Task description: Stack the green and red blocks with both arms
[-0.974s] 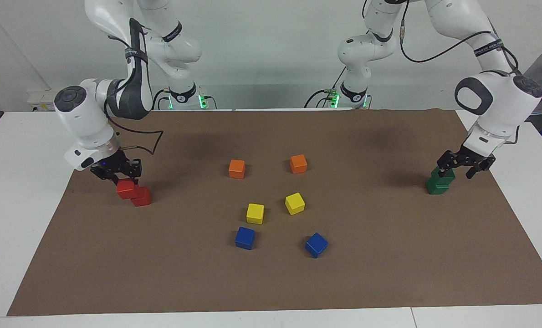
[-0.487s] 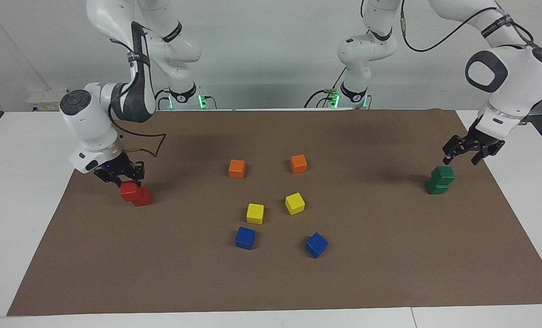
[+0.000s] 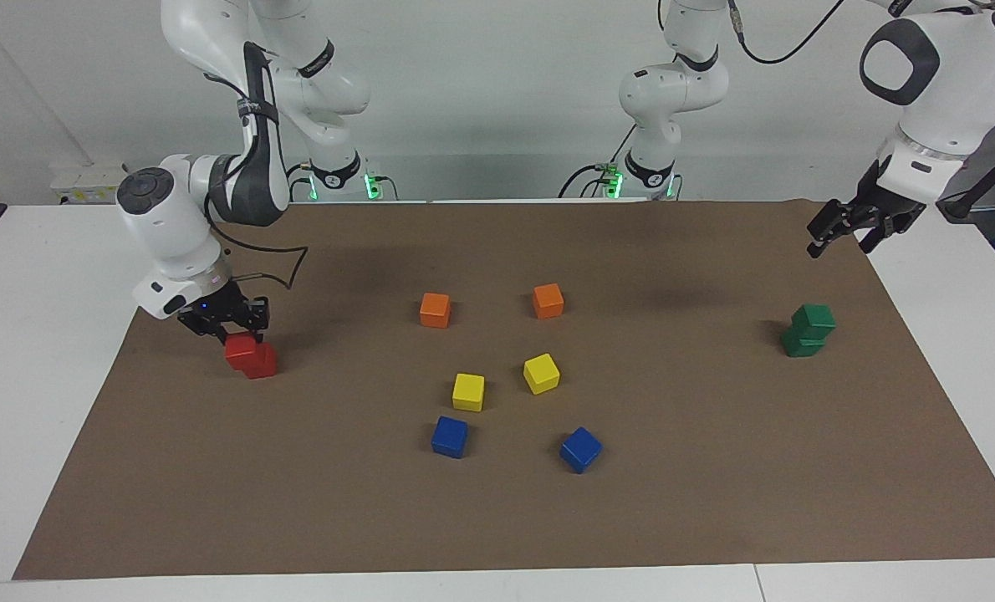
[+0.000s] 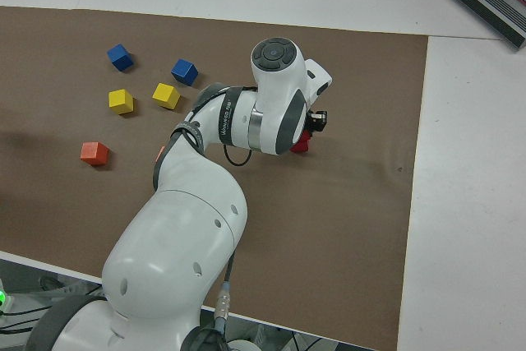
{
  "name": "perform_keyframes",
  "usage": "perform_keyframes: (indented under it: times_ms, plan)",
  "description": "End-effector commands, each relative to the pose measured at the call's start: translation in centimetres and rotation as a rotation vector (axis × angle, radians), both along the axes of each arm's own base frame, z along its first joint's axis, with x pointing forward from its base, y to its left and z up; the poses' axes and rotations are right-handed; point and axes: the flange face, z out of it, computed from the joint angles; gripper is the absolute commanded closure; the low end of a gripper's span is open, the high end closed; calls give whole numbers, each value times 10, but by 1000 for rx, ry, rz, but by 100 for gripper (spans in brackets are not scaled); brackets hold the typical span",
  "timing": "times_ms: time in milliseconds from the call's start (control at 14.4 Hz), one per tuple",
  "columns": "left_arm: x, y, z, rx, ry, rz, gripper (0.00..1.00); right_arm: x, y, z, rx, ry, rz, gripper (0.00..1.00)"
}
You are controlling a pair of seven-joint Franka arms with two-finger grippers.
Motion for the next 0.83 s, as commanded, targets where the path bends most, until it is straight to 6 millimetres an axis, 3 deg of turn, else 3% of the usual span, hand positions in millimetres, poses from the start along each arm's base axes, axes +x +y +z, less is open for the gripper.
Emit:
perform_keyframes:
  times_ms: [0, 417, 765]
  plan:
    - [-7, -11, 10, 23, 44, 0, 0, -2, 2, -1, 3, -13, -9, 97]
    - [-9, -44, 33, 24, 28, 19, 0, -4, 3, -3, 4, -7, -7, 97]
    - [-13, -63, 34, 73, 52, -29, 0, -6, 3, -6, 3, -7, -8, 97]
